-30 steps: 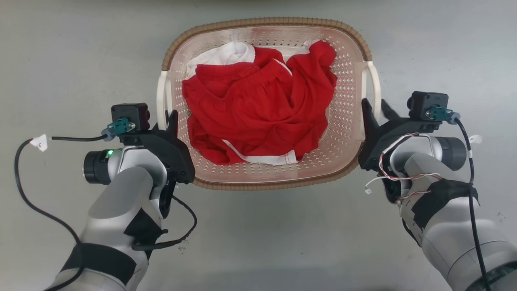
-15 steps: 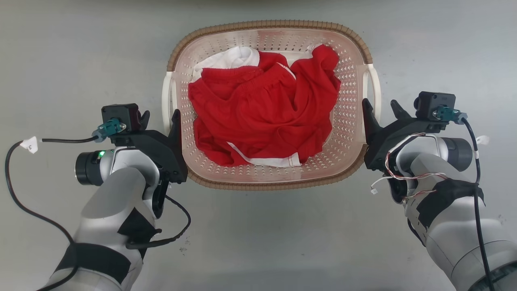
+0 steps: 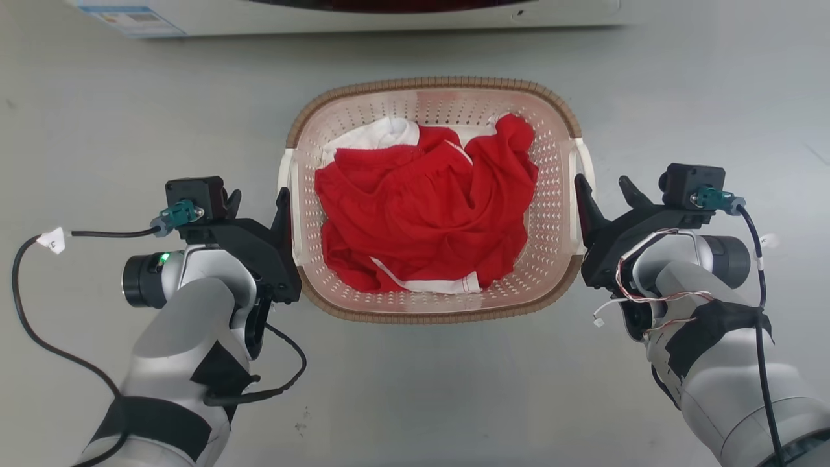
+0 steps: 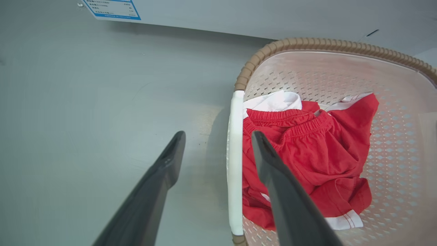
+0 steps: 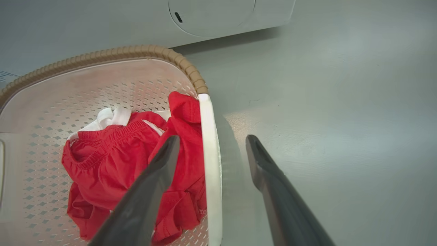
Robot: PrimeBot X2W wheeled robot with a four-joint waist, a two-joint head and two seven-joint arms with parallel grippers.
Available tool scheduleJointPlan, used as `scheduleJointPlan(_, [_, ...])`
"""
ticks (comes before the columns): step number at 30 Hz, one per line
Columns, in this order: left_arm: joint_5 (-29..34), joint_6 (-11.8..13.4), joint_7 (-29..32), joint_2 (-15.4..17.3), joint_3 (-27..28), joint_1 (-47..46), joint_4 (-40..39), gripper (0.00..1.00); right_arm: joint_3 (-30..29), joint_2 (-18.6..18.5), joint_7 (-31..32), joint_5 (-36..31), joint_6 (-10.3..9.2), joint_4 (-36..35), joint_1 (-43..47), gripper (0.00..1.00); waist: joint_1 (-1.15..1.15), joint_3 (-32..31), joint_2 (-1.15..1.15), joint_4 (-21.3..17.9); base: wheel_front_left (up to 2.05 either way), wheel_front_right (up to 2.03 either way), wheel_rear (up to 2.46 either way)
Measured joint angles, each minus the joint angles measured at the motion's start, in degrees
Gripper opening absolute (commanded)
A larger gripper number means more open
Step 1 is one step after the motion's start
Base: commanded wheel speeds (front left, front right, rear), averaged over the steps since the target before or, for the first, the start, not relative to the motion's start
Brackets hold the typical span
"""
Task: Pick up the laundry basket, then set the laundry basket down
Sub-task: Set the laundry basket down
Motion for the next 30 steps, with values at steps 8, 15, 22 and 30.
scheduleJointPlan(8, [0.0,-0.5,-0.5,-0.1,-0.7,1.9,0.3,1.00,-0.5,0.0,-1.2,0.5,0.78,0.2,1.9,1.00,0.00,-4.9,0.00,0.2,0.00,0.00,0.00])
scheduleJointPlan(15, [0.2,-0.9,-1.7,-0.2,-1.0,4.5,0.4,1.00,-1.1,0.0,-2.0,0.9,1.03,0.3,4.2,1.00,0.00,-10.0,0.00,0.2,0.00,0.00,0.00])
scheduleJointPlan(22, [0.9,-1.0,-2.7,-0.1,-1.5,6.7,0.2,1.00,-1.6,-0.1,-2.7,1.0,1.29,0.2,7.3,1.00,-0.01,-15.4,0.00,0.2,0.00,0.00,0.00])
scheduleJointPlan(30, [1.7,-0.8,-3.0,1.0,-1.7,9.9,-1.3,1.00,-2.6,-0.2,-2.7,1.0,1.42,-1.7,10.7,1.00,0.00,-21.4,0.00,0.3,0.00,0.00,0.00])
